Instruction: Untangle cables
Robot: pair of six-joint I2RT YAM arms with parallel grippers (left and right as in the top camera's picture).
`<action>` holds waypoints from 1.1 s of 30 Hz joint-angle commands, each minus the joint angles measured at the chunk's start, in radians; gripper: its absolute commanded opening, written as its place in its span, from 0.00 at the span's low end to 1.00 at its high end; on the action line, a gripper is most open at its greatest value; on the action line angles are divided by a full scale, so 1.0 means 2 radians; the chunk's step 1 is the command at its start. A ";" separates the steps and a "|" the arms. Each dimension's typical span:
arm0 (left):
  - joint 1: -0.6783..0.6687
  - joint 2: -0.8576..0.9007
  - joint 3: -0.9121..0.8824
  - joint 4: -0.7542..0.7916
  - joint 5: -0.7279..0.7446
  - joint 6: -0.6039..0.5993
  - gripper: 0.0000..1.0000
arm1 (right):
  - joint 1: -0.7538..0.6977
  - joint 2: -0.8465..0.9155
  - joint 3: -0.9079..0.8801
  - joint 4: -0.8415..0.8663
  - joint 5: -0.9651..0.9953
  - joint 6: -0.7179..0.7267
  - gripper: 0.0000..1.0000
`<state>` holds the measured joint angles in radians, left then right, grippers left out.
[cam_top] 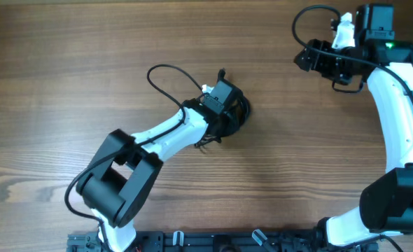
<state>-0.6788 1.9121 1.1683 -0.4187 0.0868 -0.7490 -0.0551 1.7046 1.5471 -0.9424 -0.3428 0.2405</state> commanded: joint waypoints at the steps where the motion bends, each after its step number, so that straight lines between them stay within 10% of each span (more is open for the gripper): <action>1: 0.000 0.029 0.001 -0.004 -0.008 -0.052 0.04 | 0.015 0.003 -0.001 0.007 -0.003 -0.002 0.81; 15: 0.178 -0.080 -0.002 -0.097 0.071 0.047 0.04 | 0.118 0.003 -0.001 0.026 0.001 0.000 0.80; 28: 0.180 -0.074 -0.003 -0.059 0.089 0.059 0.04 | 0.217 0.093 -0.001 0.016 0.033 0.032 0.45; 33: 0.132 -0.074 -0.003 0.014 0.136 0.169 0.34 | 0.099 0.075 0.006 0.003 0.035 0.051 0.50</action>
<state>-0.3492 1.7504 1.1698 -0.4404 0.3016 -0.5610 0.2684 1.8755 1.5459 -0.9302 -0.2794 0.3176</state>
